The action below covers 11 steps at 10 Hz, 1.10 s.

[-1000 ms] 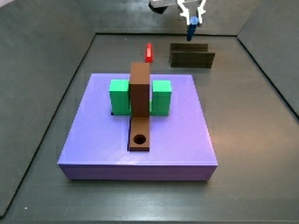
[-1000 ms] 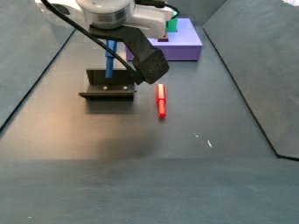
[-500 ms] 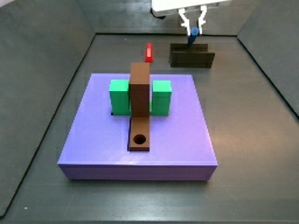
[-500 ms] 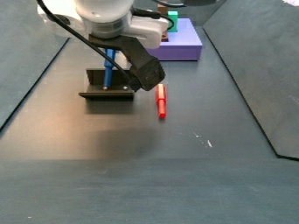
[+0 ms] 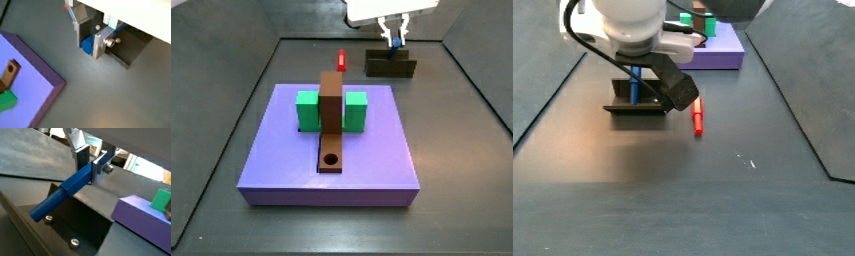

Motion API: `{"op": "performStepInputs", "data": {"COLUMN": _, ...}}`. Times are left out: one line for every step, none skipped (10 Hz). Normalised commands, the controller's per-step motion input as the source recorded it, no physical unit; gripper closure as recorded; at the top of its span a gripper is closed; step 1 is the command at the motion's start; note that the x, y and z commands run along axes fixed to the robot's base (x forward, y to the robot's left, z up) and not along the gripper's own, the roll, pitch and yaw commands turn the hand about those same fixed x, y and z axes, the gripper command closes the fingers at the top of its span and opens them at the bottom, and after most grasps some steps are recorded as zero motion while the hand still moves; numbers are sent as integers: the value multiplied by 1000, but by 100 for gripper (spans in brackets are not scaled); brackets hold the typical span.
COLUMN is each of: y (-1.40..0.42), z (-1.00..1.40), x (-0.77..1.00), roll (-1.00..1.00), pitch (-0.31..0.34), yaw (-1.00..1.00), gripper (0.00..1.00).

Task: Pick up the blue object. Move up. Place the blue object on the fixture. Regrasp the blue object. Move to above the board. Insert the blue object.
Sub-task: Place the blue object on the fixture.

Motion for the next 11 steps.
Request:
{"op": "performStepInputs", "data": {"y": 0, "z": -111, "x": 134, "roll": 51, "pitch": 0, "yaw": 291, "gripper": 100}}
{"op": "performStepInputs", "data": {"y": -11, "z": -100, "x": 80, "roll": 23, "pitch": 0, "yaw": 263, "gripper": 100}}
{"op": "performStepInputs", "data": {"y": -54, "z": -103, "x": 0, "roll": 117, "pitch": 0, "yaw": 174, "gripper": 100}}
{"op": "performStepInputs", "data": {"y": -57, "z": 0, "x": 0, "roll": 0, "pitch": 0, "yaw": 114, "gripper": 100}}
{"op": "performStepInputs", "data": {"y": -71, "z": 0, "x": -109, "roll": 0, "pitch": -31, "yaw": 29, "gripper": 100}}
{"op": "performStepInputs", "data": {"y": -74, "z": 0, "x": -171, "roll": -9, "pitch": -86, "yaw": 0, "gripper": 100}}
{"op": "performStepInputs", "data": {"y": -57, "z": 0, "x": -14, "roll": -69, "pitch": -91, "yaw": 9, "gripper": 100}}
{"op": "performStepInputs", "data": {"y": 0, "z": -40, "x": 0, "roll": -114, "pitch": -103, "yaw": 11, "gripper": 100}}
{"op": "performStepInputs", "data": {"y": 0, "z": -34, "x": 0, "roll": -223, "pitch": -111, "yaw": 9, "gripper": 100}}
{"op": "performStepInputs", "data": {"y": 0, "z": -63, "x": 0, "roll": -286, "pitch": -143, "yaw": 43, "gripper": 100}}
{"op": "performStepInputs", "data": {"y": 0, "z": -120, "x": 0, "roll": -357, "pitch": -194, "yaw": 57, "gripper": 100}}
